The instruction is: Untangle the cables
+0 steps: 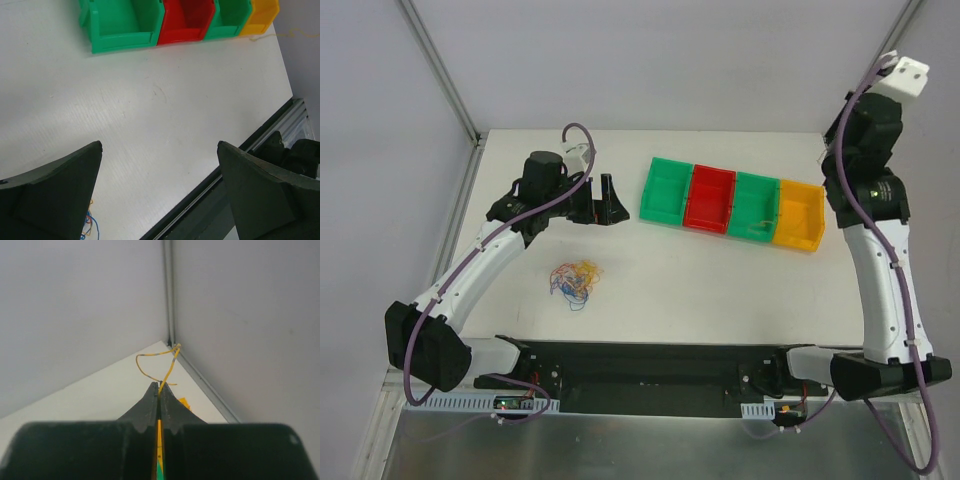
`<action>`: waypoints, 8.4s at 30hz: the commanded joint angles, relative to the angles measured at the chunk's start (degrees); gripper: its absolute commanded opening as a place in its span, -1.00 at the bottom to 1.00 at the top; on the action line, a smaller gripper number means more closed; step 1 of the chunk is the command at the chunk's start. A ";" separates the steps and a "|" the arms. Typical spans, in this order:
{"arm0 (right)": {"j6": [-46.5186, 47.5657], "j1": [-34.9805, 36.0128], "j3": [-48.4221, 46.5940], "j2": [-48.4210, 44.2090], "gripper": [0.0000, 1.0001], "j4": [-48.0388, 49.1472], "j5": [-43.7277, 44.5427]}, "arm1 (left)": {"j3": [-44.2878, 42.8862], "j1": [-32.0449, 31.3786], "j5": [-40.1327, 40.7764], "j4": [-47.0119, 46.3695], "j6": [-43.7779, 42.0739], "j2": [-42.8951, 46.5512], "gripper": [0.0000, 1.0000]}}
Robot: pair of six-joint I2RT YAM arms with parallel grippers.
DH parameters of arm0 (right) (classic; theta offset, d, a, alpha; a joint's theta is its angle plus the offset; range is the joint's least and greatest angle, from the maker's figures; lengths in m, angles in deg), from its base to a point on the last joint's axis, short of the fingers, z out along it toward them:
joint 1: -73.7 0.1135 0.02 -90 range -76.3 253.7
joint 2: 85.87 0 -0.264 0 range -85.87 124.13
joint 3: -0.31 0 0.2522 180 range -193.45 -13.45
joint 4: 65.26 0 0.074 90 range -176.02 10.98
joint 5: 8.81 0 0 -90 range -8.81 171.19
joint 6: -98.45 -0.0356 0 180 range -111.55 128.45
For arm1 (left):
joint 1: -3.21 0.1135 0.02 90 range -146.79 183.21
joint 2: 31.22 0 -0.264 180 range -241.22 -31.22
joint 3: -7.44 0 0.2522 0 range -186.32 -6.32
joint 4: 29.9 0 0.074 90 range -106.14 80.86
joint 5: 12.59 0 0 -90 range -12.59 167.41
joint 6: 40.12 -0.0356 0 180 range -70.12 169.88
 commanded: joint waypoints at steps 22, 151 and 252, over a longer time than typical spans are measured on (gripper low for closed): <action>-8.07 -14.60 17.73 14.91 -1.00 22.07 -9.86 | 0.52 -1.03 -2.08 -2.35 0.45 0.98 0.97; -19.87 -27.70 54.75 2.52 -1.00 24.88 -41.51 | 1.66 -2.17 -5.95 -4.90 0.72 2.04 0.95; -12.75 -19.44 12.13 37.76 -0.78 -4.55 -24.19 | 0.70 -4.20 1.96 -1.56 -3.86 2.30 0.95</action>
